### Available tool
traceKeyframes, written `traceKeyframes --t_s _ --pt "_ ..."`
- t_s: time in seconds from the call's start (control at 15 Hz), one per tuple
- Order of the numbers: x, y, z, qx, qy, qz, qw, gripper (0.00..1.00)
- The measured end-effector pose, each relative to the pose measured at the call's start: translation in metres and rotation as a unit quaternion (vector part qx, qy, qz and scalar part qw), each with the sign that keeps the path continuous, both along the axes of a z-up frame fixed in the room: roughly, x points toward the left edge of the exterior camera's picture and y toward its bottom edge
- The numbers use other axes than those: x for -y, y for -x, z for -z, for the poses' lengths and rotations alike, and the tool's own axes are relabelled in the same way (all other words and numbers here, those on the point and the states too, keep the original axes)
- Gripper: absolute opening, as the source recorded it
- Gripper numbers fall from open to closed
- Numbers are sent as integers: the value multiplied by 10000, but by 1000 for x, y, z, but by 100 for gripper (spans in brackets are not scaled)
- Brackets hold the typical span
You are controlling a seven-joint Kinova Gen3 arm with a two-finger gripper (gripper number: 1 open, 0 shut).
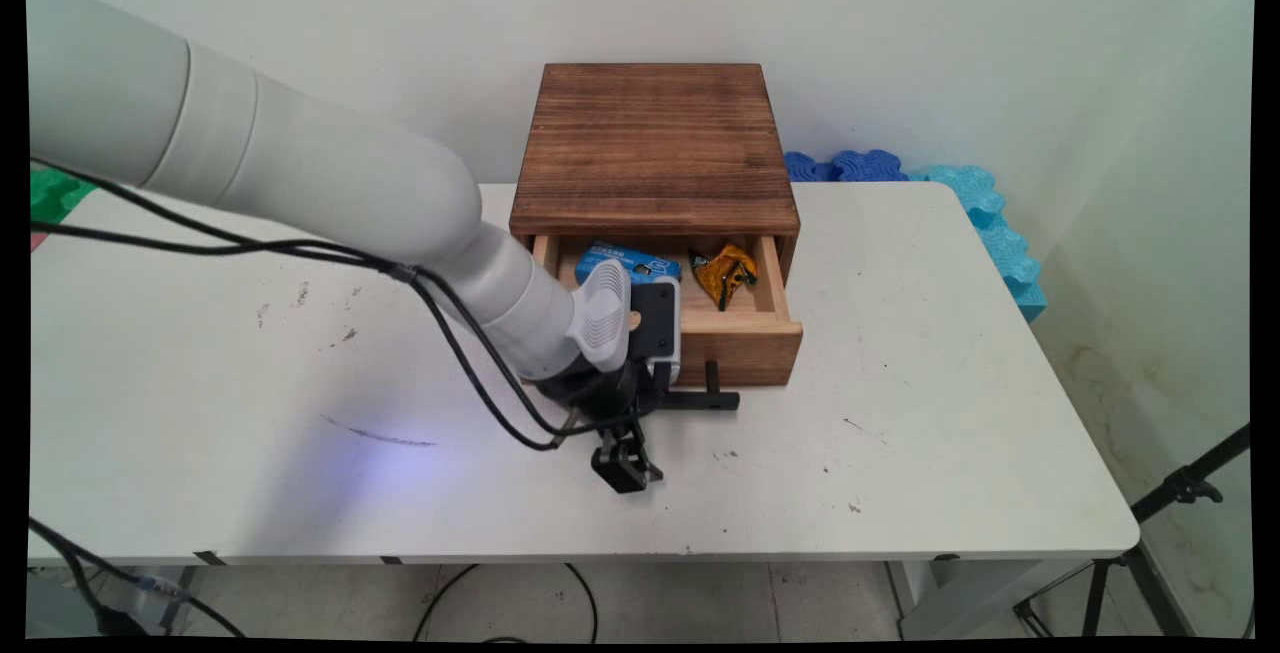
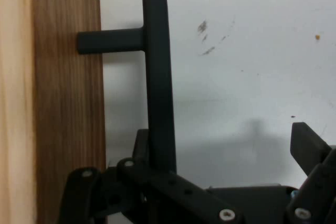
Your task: Open the drawer
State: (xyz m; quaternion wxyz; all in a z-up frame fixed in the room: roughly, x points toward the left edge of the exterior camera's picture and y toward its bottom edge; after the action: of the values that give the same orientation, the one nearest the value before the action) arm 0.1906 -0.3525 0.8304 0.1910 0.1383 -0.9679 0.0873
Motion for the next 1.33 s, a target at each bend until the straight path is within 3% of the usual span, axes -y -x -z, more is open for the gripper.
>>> traceKeyframes --t_s 1.33 --pt "-70 18 -9 35 10 109 9999 100"
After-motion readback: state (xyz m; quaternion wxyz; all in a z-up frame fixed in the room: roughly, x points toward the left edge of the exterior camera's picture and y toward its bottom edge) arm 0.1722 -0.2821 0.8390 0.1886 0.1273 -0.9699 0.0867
